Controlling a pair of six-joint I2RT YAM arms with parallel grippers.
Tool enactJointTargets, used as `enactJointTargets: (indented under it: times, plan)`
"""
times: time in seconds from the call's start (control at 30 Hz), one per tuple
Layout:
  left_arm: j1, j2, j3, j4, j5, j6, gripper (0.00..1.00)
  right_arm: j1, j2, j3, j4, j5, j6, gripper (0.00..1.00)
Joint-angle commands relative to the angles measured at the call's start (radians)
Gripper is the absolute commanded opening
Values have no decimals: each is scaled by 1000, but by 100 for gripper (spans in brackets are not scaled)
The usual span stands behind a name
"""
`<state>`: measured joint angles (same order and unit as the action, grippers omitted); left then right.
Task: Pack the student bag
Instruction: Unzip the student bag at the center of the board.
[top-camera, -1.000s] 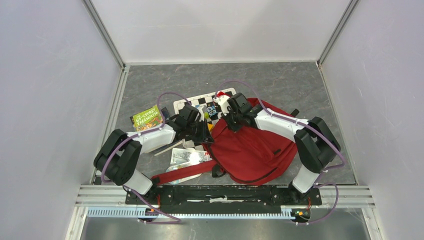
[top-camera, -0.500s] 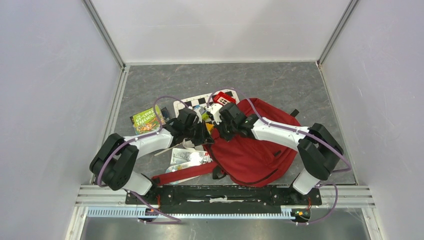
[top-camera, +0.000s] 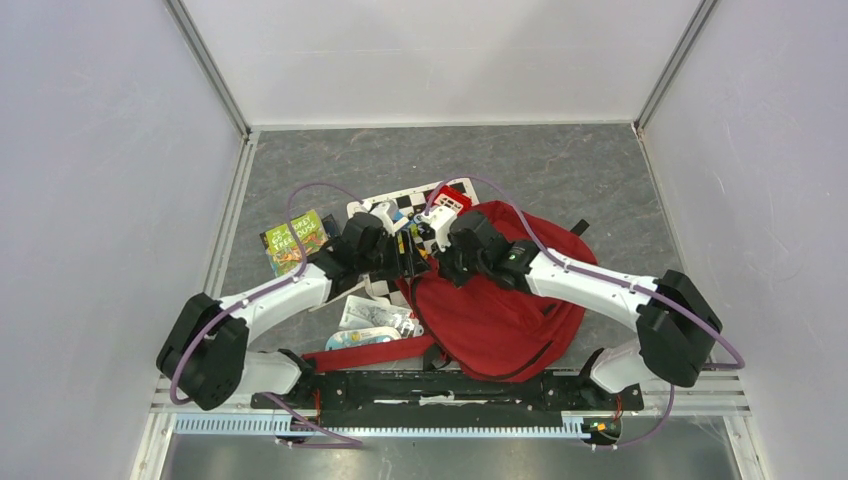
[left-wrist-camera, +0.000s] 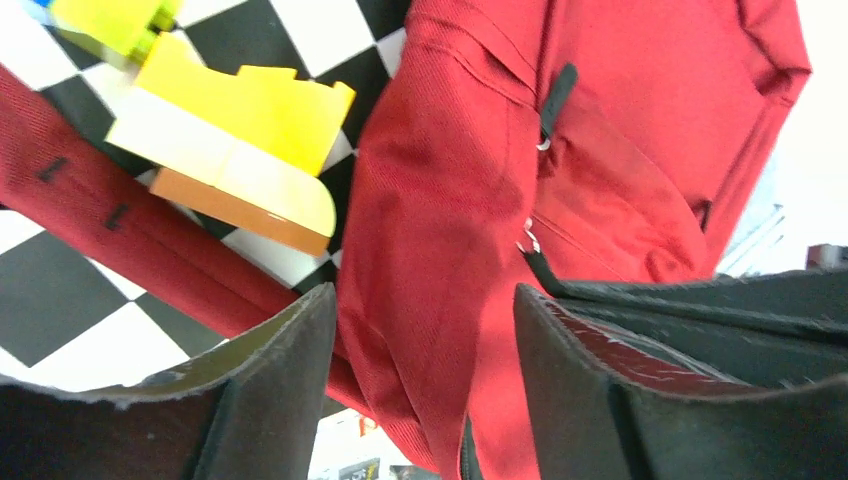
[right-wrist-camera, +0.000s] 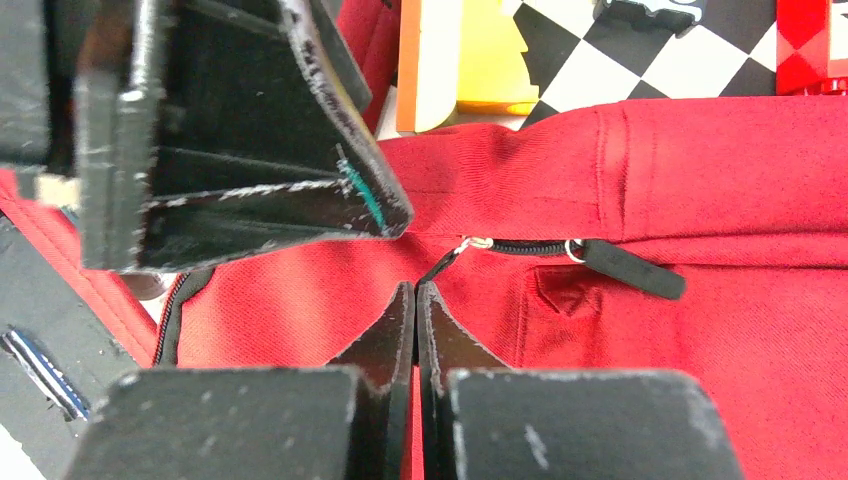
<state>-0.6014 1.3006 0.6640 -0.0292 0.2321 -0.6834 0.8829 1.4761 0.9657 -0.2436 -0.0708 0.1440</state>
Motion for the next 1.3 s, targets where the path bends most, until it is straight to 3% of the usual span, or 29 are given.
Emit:
enactJointTargets:
  times: [0.0, 0.27, 0.47, 0.7, 0.87, 1.0, 1.27]
  plan:
    - [9, 22, 96, -86, -92, 131, 78, 14, -65, -22, 30, 4, 24, 0]
    - [14, 111, 163, -24, -22, 201, 92, 15, -113, -50, 41, 21, 34, 0]
    - [14, 217, 225, -18, 57, 236, 93, 15, -145, -67, 44, 42, 38, 0]
    - [13, 244, 214, 116, 156, 196, 97, 14, -166, -88, 50, 57, 33, 0]
    - [9, 285, 241, 123, 183, 189, 98, 15, -167, -89, 51, 57, 27, 0]
    - [0, 320, 281, 88, 183, 213, 90, 15, -163, -88, 55, 58, 24, 0]
    - [-9, 357, 319, 60, 177, 223, 64, 14, -162, -91, 60, 62, 28, 0]
